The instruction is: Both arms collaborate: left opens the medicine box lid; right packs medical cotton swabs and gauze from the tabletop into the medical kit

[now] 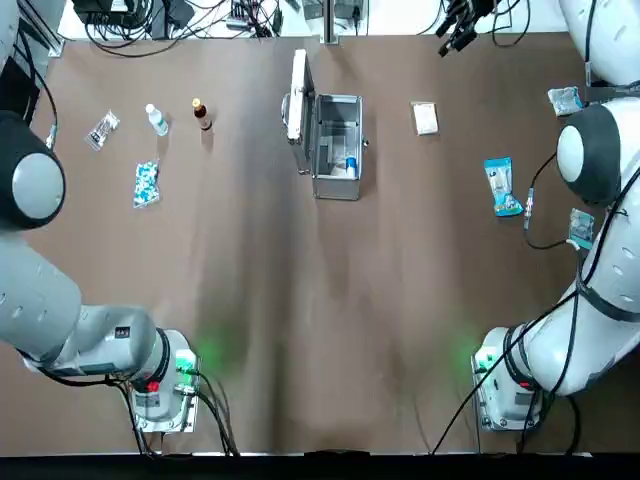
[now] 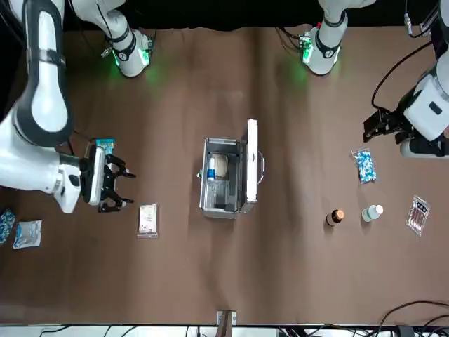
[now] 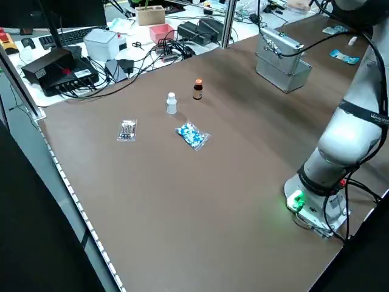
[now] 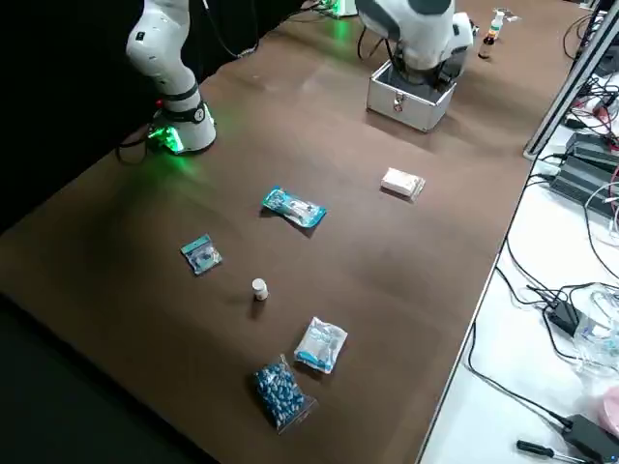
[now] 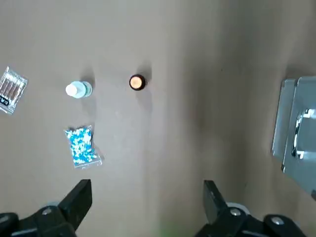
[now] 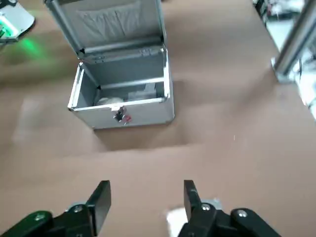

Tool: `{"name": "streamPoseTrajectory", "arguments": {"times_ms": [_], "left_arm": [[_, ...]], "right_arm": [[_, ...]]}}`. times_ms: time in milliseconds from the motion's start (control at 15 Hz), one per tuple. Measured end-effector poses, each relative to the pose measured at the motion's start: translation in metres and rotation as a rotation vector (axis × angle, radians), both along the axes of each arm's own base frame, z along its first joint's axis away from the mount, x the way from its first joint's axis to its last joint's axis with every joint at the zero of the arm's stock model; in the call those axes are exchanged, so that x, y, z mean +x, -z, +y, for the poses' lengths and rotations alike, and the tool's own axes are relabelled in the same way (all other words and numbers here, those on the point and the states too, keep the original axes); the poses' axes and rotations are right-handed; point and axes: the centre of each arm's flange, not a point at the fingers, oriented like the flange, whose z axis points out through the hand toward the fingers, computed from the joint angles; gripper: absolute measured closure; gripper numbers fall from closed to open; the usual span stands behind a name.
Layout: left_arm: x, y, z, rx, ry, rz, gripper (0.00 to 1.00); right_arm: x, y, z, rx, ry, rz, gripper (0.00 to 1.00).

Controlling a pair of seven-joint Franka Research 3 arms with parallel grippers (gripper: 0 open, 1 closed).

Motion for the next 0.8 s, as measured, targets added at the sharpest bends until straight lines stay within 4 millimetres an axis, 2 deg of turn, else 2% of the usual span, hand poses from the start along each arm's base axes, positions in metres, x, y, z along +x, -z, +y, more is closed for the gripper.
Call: {"name": "streamPoseTrajectory", "arguments": {"times_ms": [67,333,533,600,800], "left_arm": [[-0.001,0.0,0.0,0.0,-0.011,-0.011,0.0],[0.001,0.003,0.018,-0.003,-0.049,-0.019,0.0],[0.001,0.004,0.019,-0.004,-0.051,-0.019,0.0],[0.002,0.003,0.019,-0.004,-0.051,-0.025,0.0],[0.003,0.003,0.019,-0.006,-0.051,-0.033,0.0]], "right_arm": [[0.0,-0.013,-0.003,-0.038,0.041,0.043,0.31],[-0.001,-0.054,-0.01,-0.149,0.214,0.159,0.01],[-0.003,-0.067,-0.013,-0.208,0.403,0.28,0.01],[-0.005,-0.065,-0.019,-0.274,0.509,0.346,0.01],[-0.007,-0.06,-0.03,-0.355,0.644,0.419,0.01]]}}
